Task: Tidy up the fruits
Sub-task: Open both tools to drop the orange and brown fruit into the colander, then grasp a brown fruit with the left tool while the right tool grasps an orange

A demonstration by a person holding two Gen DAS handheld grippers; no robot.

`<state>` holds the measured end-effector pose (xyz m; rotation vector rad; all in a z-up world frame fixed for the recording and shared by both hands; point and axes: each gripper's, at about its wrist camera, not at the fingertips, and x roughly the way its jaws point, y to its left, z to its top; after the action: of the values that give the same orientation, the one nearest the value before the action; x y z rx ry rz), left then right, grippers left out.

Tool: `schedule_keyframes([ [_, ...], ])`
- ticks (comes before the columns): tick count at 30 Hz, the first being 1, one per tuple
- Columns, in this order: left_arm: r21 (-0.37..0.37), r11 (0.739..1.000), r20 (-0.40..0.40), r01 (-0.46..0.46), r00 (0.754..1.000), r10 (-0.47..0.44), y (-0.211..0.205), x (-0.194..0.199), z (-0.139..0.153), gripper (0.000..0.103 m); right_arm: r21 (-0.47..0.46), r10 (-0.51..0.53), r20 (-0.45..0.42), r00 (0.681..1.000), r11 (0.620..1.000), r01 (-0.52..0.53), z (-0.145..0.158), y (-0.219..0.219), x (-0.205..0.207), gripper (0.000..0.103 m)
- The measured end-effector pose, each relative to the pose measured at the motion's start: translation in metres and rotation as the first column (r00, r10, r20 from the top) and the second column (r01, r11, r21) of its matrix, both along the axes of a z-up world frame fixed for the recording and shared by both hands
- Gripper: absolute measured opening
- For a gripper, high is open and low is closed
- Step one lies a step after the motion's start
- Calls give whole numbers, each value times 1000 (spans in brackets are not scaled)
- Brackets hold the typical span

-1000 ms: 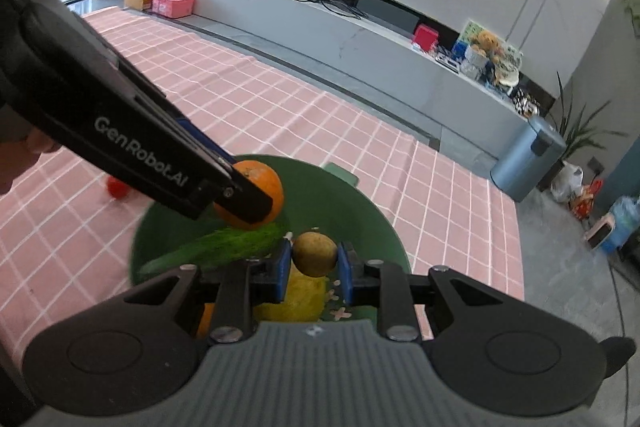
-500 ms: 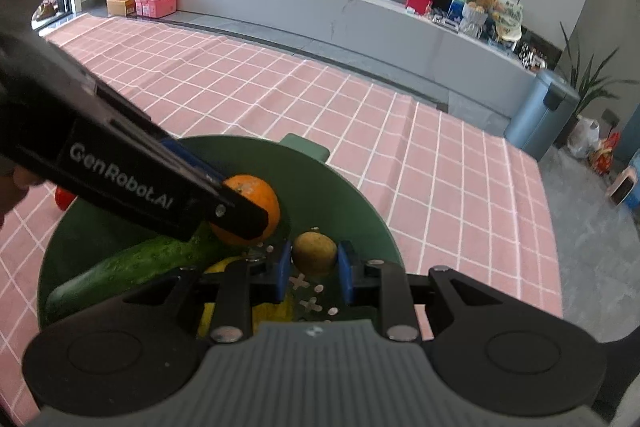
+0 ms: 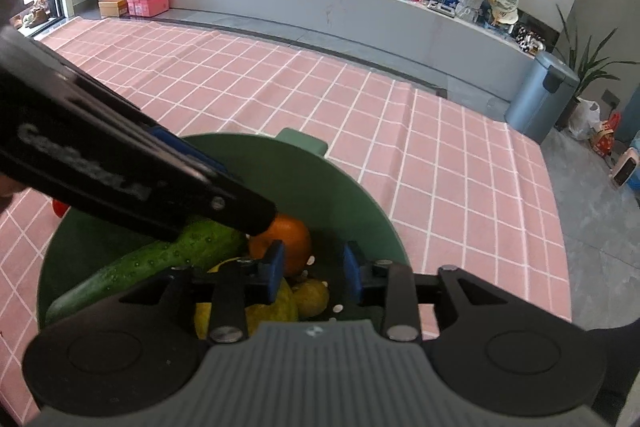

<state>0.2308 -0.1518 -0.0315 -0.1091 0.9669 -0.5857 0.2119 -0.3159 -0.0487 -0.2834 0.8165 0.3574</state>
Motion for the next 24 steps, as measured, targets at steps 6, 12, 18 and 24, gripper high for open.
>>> schedule_keyframes([
  [6, 45, 999, 65, -5, 998, 2, 13, -23, 24, 54, 14, -29, 26, 999, 999, 29, 18, 4, -14, 33],
  [12, 81, 997, 149, -17, 989, 5, 39, -54, 49, 54, 62, -43, 76, 996, 997, 38, 38, 24, -42, 39],
  [18, 115, 992, 182, -51, 983, 30, 71, -80, 58, 54, 133, 0, 107, 994, 991, -14, 52, 56, -72, 39],
  [24, 155, 980, 187, -123, 978, 93, 104, -100, 51, 54, 119, 73, 159, 985, 989, -92, 53, 94, -98, 39],
])
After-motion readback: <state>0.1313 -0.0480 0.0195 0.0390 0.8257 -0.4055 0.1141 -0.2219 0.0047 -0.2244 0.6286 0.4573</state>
